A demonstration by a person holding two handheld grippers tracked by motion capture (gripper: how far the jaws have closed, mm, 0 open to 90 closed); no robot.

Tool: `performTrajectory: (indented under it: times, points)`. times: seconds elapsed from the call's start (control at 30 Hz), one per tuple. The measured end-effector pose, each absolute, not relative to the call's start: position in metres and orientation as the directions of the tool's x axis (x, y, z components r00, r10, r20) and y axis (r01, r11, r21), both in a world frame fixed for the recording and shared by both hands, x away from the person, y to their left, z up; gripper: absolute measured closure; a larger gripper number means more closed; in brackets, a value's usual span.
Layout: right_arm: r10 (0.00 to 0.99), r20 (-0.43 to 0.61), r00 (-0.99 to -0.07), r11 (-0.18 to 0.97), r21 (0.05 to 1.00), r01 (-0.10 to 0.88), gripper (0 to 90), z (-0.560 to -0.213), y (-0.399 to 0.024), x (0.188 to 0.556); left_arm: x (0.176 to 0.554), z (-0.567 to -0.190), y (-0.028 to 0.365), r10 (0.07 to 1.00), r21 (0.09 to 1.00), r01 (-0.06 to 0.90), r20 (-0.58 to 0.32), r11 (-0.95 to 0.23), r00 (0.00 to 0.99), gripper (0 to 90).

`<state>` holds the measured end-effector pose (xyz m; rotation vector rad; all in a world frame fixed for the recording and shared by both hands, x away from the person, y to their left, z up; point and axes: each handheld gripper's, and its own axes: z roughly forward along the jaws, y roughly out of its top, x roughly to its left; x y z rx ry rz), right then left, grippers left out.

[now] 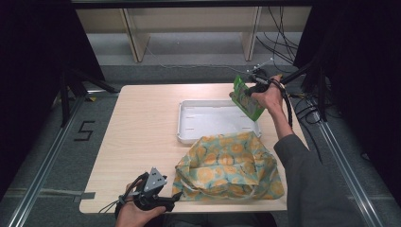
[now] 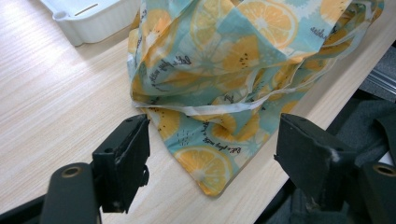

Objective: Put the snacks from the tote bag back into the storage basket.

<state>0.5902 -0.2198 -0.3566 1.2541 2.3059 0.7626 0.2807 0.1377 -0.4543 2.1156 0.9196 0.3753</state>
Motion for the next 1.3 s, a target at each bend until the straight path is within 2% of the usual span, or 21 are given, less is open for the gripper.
performTrajectory:
  times: [0.37, 0.73, 0.83, 0.9, 1.3]
  points:
    - [0.863, -0.103, -0.494, 0.439, 0.636, 0.634, 75.5, -0.368, -0.215, 0.604, 0.281, -0.453, 0.14, 0.709, 0.757, 0.471, -0.014, -0.453, 0.705, 25.7]
    - [0.879, -0.095, -0.468, 0.416, 0.633, 0.653, 75.3, -0.377, -0.21, 0.611, 0.279, -0.455, 0.137, 0.708, 0.759, 0.48, -0.035, -0.44, 0.705, 25.6]
    - [0.883, -0.091, -0.461, 0.409, 0.633, 0.657, 75.3, -0.379, -0.21, 0.612, 0.28, -0.454, 0.138, 0.693, 0.753, 0.462, -0.011, -0.469, 0.721, 25.6]
    - [0.881, -0.101, -0.463, 0.417, 0.63, 0.655, 75.3, -0.38, -0.211, 0.613, 0.279, -0.455, 0.137, 0.711, 0.759, 0.483, -0.037, -0.436, 0.702, 25.6]
    - [0.898, -0.091, -0.43, 0.386, 0.63, 0.674, 75.2, -0.386, -0.211, 0.618, 0.279, -0.455, 0.137, 0.702, 0.756, 0.471, -0.02, -0.455, 0.711, 25.6]
